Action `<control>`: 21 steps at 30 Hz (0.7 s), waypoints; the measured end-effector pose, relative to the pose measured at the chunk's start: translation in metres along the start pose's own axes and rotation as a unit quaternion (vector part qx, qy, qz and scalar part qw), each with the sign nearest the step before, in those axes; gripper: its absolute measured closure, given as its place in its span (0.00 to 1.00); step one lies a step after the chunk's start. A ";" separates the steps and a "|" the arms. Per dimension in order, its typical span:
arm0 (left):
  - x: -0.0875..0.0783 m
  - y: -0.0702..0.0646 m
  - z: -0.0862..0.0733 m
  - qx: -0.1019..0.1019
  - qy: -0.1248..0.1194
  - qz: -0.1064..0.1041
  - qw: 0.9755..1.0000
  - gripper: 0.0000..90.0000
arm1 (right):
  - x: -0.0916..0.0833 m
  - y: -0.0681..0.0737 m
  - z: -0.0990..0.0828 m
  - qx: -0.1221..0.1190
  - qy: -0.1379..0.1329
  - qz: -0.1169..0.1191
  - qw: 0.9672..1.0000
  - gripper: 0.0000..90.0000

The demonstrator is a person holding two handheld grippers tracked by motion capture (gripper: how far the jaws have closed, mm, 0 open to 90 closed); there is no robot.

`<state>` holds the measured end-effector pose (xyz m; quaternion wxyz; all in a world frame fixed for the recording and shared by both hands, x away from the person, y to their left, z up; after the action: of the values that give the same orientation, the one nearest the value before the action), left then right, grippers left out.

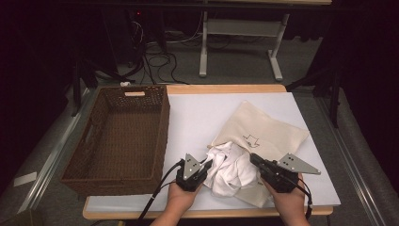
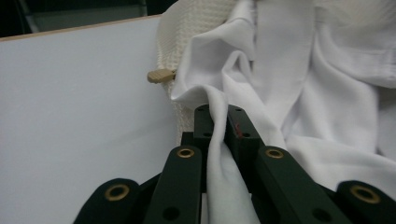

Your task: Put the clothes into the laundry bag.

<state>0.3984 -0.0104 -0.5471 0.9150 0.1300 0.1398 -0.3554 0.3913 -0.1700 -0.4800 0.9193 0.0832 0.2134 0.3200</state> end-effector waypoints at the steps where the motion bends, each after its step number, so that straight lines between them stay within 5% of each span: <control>1: 0.000 -0.003 0.002 0.001 -0.004 -0.001 1.000 0.95 | 0.000 0.000 0.000 0.000 0.000 0.000 1.000 0.98; 10: 0.003 -0.032 0.016 0.017 -0.023 -0.035 0.999 0.96 | 0.002 0.001 0.001 0.001 -0.001 0.000 1.000 0.98; 21: 0.020 -0.037 0.033 0.042 -0.023 -0.026 0.998 0.99 | 0.002 0.007 0.002 0.003 -0.003 0.014 1.000 0.98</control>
<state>0.3922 -0.0599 -0.5287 0.9019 0.1568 0.1073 -0.3880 0.3898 -0.1627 -0.4770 0.9152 0.0897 0.2108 0.3316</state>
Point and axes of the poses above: each handheld gripper's, and its own axes: x roughly forward along the jaws, z roughly out of its top, y roughly to its left, the point moved 10 cm from there along x, roughly forward along the jaws, and after that the axes turned 14 degrees about x, right-handed, at the moved point
